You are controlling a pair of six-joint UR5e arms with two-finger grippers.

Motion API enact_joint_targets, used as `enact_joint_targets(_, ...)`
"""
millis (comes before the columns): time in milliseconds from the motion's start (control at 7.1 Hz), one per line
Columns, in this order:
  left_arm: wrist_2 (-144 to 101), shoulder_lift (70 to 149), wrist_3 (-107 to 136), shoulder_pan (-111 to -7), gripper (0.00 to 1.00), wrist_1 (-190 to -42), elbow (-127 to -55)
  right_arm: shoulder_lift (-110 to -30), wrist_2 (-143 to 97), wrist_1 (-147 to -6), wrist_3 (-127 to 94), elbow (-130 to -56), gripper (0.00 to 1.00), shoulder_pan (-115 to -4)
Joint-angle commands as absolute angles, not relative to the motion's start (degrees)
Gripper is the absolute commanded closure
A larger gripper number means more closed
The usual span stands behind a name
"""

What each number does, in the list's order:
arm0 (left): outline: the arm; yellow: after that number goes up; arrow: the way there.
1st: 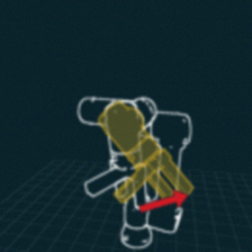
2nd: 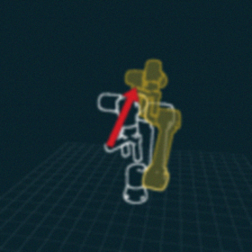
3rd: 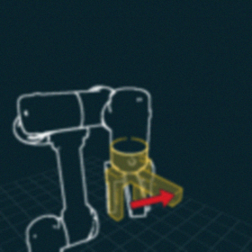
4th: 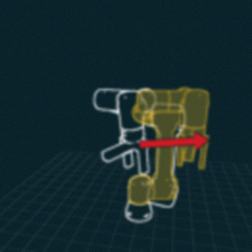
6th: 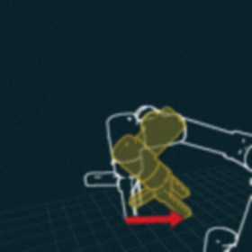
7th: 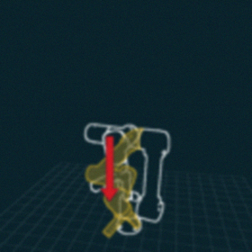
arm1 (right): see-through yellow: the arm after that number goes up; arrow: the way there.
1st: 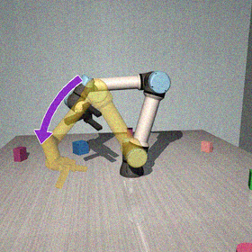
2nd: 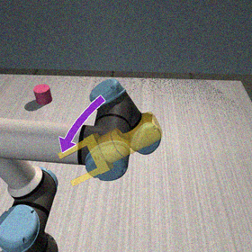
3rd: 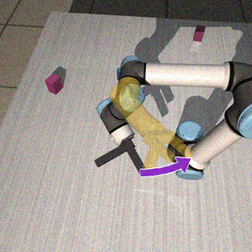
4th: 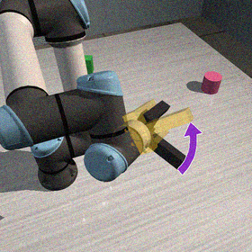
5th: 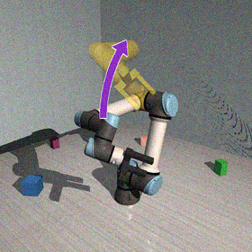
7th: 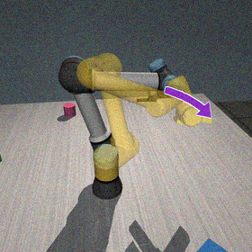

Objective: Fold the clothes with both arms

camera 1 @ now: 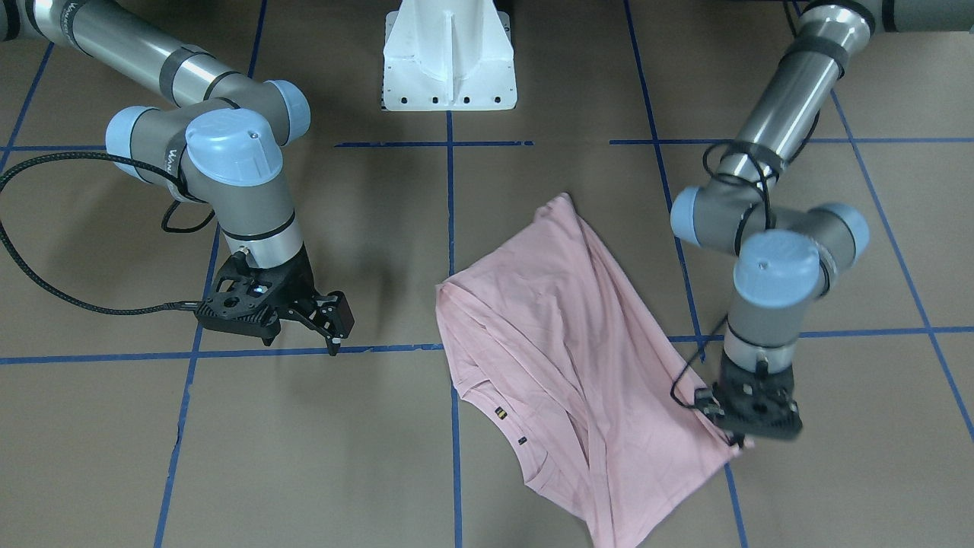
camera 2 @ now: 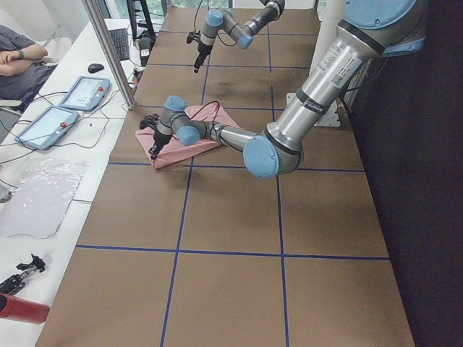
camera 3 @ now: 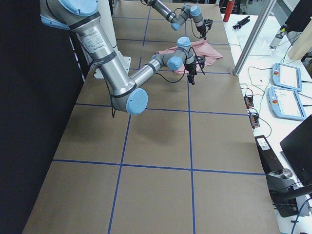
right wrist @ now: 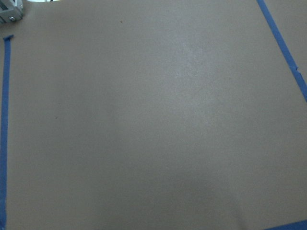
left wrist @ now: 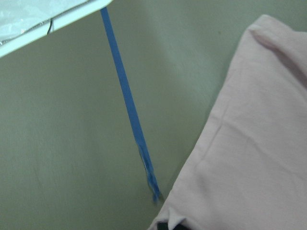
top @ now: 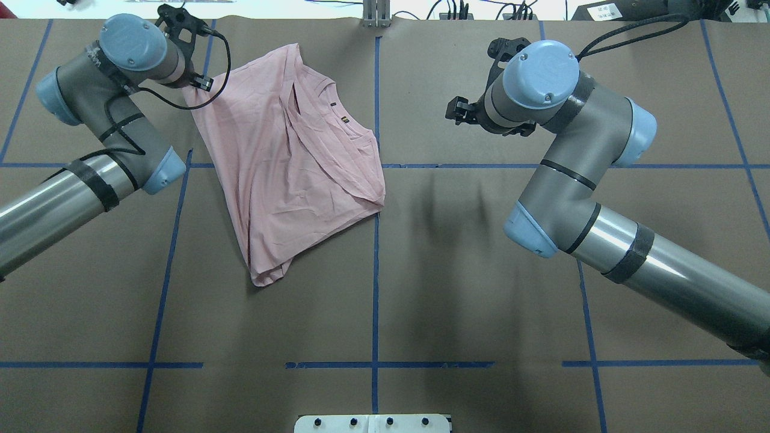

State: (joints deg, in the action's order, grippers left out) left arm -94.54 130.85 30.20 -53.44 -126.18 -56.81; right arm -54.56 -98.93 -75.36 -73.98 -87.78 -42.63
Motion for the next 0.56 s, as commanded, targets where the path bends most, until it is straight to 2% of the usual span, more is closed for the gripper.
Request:
enact_joint_targets(0,-92.9,130.5,25.3,-55.8,0.98,-133.7,-50.5,-55.0,-97.3,-70.7,-73.1,-87.7,0.01,-42.2)
enact_joint_targets(141,-93.2,127.2,22.4,-55.8,0.01,-139.1,-51.1,-56.2,-94.8,-66.1,-73.1,-87.3,0.03,-39.8)
enact_joint_targets(422,-96.4,125.3,18.8,-57.5,0.0,-141.1,-53.6,-55.4,-91.0,-64.7,-73.3,-87.1,0.02,-37.7)
